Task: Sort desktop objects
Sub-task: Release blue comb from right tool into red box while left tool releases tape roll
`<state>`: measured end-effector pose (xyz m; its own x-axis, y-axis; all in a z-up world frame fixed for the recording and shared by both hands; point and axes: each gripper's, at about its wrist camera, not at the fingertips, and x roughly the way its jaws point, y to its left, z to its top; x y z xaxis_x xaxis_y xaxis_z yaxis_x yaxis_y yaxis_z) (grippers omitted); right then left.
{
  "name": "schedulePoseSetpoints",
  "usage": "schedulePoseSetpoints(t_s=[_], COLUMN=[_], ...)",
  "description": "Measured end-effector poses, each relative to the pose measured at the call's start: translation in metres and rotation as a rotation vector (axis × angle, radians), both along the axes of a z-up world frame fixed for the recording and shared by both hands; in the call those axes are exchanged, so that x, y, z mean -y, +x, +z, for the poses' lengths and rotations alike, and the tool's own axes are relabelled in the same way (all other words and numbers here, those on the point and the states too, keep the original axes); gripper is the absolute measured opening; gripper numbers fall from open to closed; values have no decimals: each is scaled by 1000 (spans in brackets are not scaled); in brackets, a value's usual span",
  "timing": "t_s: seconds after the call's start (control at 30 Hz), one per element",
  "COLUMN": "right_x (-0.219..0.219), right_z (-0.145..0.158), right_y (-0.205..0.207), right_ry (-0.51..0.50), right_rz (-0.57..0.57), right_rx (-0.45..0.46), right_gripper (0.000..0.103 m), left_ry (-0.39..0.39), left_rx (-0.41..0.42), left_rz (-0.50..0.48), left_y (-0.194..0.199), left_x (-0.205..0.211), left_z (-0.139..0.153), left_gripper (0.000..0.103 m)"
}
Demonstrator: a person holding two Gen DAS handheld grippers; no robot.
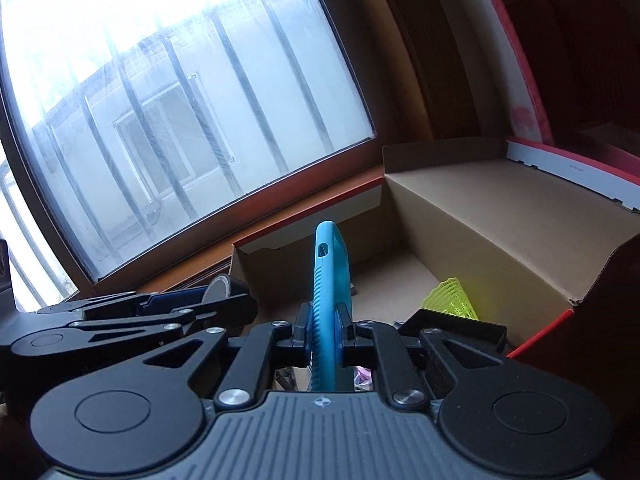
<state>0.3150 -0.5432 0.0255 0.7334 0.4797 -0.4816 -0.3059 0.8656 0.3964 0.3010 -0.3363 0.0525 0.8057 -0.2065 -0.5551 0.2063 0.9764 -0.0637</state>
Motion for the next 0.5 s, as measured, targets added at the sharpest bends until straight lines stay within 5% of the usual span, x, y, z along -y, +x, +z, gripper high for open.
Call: schedulePoseSetpoints(t_s=[0.23, 0.5], right_x=[1, -29], right_z=[-10, 6], right_y=[15, -5], right_ry=[-11, -30], right_rz=[-24, 31], right_rx=[-15, 32], right_gripper=[24, 33], left_ry=[-1, 49], left_rx=[4, 11], left_rz=[65, 240], left_y=[-12, -74], left_x=[-14, -67], left_z=[-4, -3], left_gripper=[68, 85])
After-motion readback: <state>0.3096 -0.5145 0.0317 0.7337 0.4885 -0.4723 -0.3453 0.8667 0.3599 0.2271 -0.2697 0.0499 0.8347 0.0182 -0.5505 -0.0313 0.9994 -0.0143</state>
